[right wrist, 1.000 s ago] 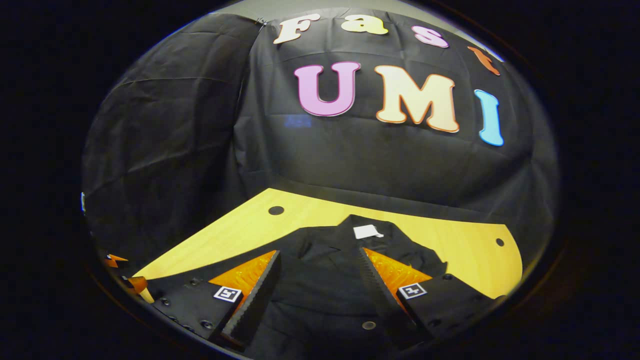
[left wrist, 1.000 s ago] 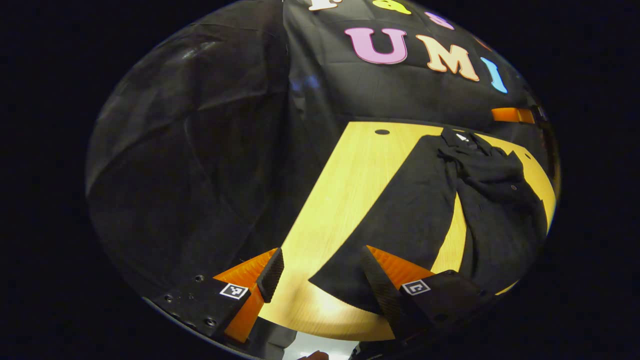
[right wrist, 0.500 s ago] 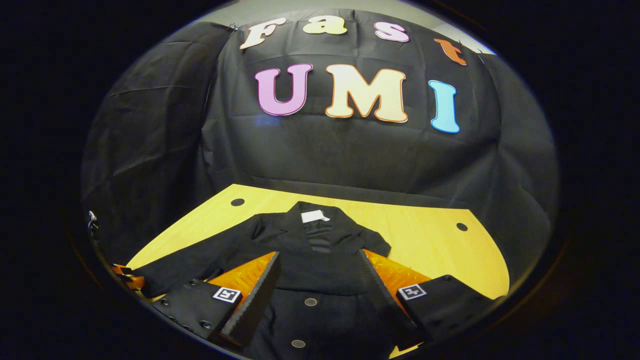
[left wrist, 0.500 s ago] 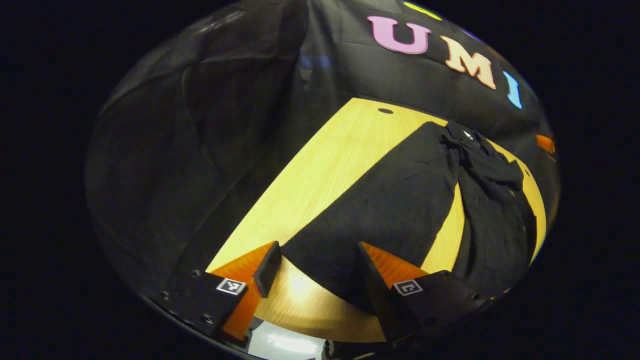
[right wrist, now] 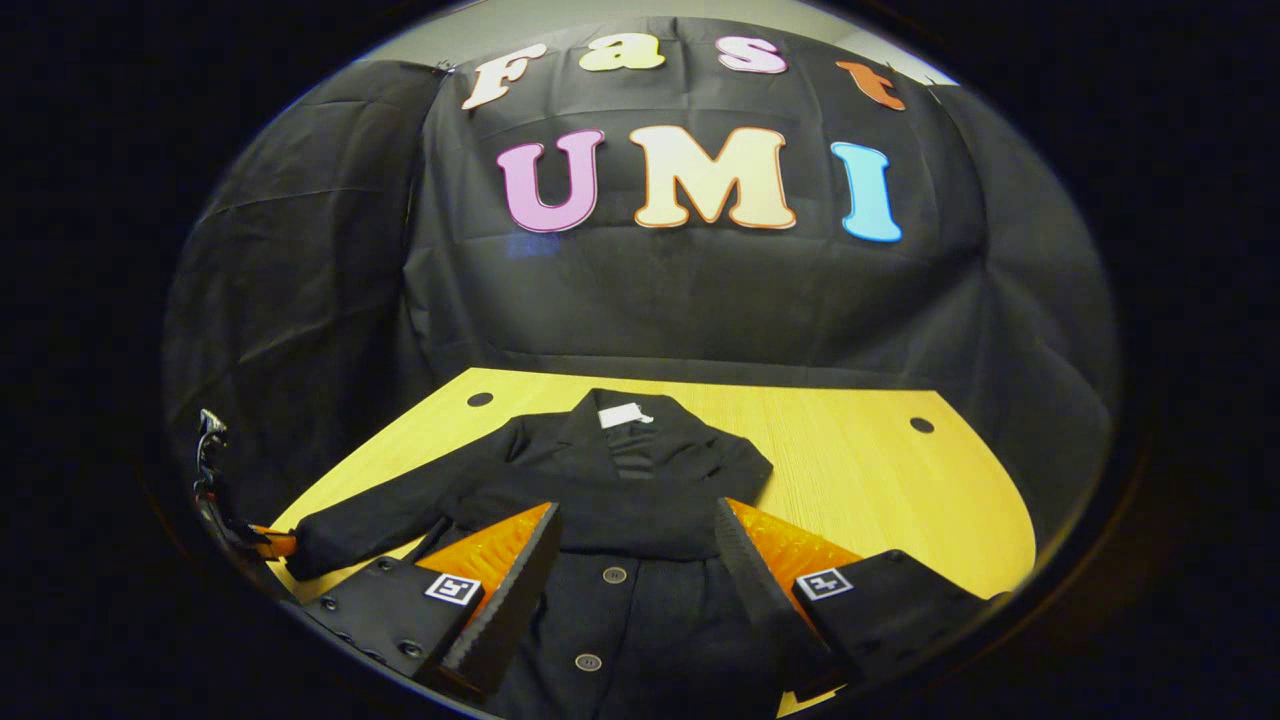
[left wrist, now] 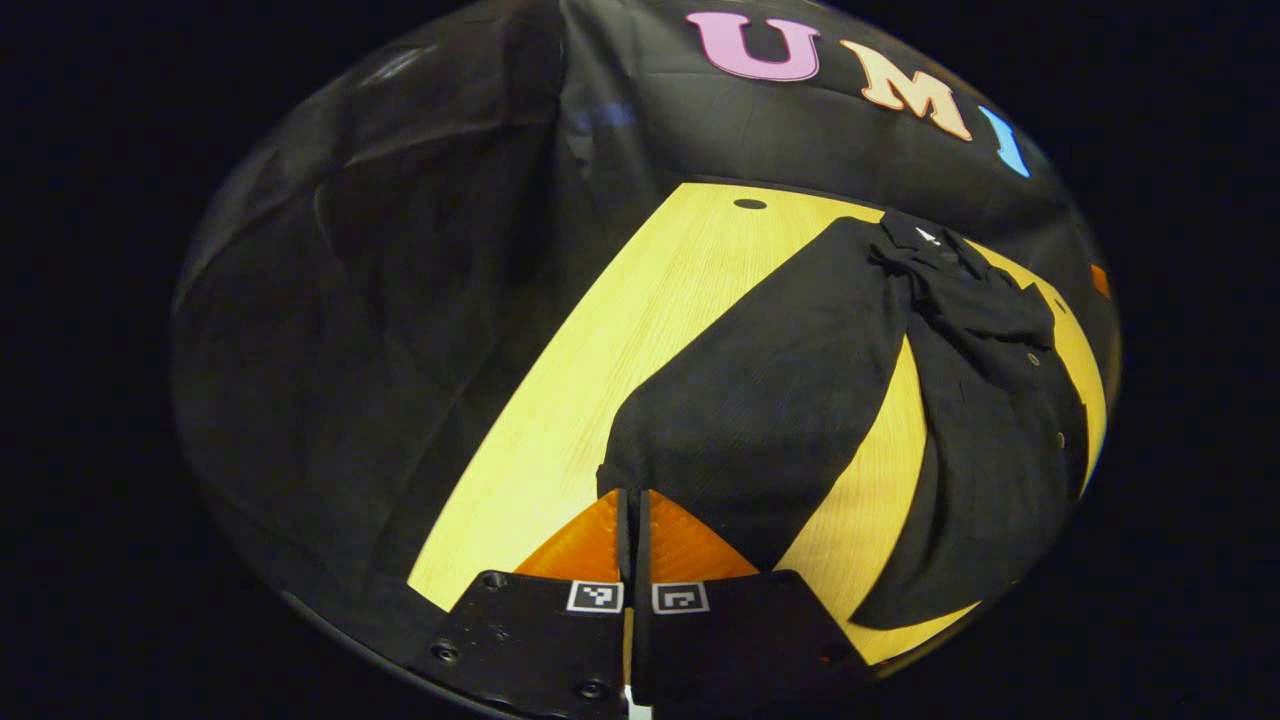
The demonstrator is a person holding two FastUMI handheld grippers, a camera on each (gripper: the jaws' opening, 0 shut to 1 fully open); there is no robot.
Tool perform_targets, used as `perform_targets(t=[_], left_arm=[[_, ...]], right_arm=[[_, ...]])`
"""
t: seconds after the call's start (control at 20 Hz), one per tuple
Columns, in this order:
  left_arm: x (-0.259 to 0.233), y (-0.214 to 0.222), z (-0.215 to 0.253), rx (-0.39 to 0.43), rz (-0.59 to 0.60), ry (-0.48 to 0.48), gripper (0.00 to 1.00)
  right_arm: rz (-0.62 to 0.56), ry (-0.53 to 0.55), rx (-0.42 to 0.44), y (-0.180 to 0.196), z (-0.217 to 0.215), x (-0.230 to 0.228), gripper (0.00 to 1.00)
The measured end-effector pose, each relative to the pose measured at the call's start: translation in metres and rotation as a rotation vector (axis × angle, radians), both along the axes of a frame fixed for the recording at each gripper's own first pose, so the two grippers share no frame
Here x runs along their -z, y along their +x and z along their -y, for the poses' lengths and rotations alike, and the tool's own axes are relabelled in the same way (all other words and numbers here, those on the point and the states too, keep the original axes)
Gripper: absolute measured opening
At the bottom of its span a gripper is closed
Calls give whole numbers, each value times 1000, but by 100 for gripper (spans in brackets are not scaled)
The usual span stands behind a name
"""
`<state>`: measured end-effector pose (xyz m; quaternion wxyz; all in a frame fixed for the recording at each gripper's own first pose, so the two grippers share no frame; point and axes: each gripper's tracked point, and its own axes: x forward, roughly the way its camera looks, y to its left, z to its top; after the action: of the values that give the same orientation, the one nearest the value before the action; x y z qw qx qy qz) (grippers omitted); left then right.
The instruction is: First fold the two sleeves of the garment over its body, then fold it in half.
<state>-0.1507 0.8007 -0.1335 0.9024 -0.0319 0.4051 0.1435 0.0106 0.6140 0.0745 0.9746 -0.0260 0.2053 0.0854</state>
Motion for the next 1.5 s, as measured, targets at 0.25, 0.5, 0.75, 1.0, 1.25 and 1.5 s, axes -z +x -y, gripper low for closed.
perform_targets(t=[0.25,0.5,0.75,1.0,1.25,1.5], left_arm=[[-75,85,21,88,170,56,0],[-123,150,66,221,300,107,0],[-141,198,136,318,366,68,0],[-160,239,204,432,420,63,0],[-163,269,284,545,431,35,0],[-145,281,355,618,390,-17,0]], right_arm=[[-34,39,52,-27,39,19,99],[-48,55,113,-48,79,26,97],[-34,64,182,-78,123,23,97],[-39,77,271,-110,171,31,95],[-49,97,357,-144,216,41,97],[-60,114,436,-166,250,50,97]])
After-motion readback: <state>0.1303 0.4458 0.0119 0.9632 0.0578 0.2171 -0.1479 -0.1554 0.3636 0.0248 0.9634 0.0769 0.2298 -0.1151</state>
